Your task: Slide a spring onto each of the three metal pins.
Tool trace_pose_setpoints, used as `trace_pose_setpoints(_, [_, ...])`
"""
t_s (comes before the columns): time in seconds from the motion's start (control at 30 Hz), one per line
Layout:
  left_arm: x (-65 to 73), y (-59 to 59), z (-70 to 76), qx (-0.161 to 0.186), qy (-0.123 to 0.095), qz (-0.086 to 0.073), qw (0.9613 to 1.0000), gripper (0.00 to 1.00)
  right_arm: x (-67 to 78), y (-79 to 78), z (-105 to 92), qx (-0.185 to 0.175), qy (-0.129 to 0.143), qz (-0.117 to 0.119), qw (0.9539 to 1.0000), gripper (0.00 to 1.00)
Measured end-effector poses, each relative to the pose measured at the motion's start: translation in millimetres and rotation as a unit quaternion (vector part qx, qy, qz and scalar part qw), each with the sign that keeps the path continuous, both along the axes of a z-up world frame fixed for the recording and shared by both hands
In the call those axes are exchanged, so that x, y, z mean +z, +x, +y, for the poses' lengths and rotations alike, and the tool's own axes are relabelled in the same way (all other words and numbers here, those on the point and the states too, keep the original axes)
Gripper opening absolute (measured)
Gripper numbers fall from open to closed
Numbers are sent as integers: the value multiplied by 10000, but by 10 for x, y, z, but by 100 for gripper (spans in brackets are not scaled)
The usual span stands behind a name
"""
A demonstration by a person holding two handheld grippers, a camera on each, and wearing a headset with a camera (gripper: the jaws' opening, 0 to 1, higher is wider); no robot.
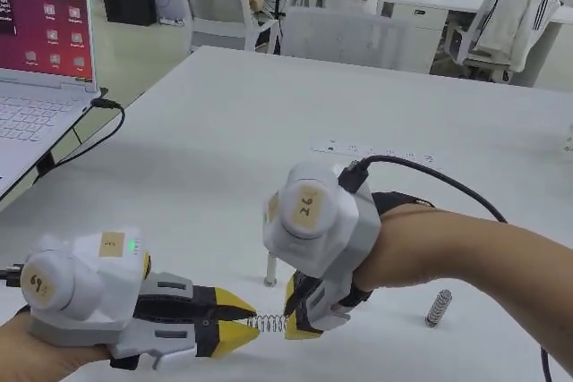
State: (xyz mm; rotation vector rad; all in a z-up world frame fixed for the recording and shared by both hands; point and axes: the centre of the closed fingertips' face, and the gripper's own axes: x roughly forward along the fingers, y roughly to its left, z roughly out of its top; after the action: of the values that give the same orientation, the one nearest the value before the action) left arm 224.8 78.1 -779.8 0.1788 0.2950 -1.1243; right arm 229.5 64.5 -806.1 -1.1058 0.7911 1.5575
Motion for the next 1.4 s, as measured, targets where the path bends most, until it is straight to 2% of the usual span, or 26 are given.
trace_pose_setpoints(0.53, [56,-12,-11,-19,-76,-26,10000,1,-72,4,-20,-73,8,94,9999,10])
trace_pose_setpoints(0.87, [156,-24,-47,-34,-209,-80,9997,1,-109,4,-38,-104,-14,139,9998,10])
trace_pose_setpoints(0.97, [206,-27,-58,-21,-311,-95,9995,1,-119,5,-44,-98,-20,134,9999,10])
trace_pose_setpoints(1.4, [173,-21,-55,-2,-280,-49,9996,1,-56,22,-32,-143,96,130,9998,9])
